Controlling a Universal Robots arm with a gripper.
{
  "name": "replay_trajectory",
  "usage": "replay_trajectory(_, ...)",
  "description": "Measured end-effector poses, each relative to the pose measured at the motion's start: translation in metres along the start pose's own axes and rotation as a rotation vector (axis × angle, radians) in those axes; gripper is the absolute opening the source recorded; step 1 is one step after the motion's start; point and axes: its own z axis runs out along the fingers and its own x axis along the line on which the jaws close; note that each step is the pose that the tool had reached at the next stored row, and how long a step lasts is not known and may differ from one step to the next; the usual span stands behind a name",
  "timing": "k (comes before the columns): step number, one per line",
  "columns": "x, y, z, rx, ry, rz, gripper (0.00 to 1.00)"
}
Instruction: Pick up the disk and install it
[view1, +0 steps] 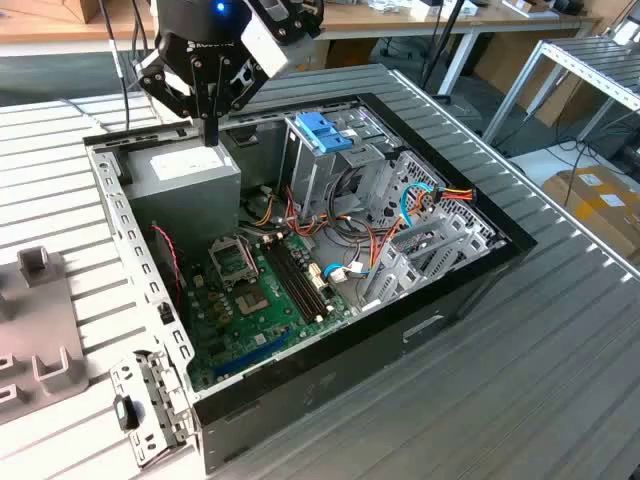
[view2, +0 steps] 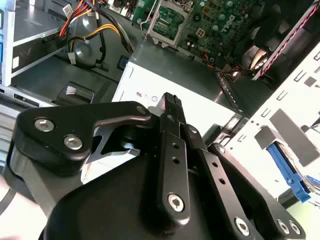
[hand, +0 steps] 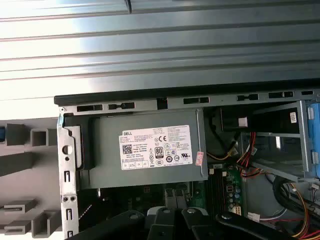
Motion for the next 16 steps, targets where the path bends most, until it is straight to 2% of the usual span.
replay_trajectory(16, 0.0074, -0.0006, -0.0002, 0.0001, 0.0, 0.0, 0.11)
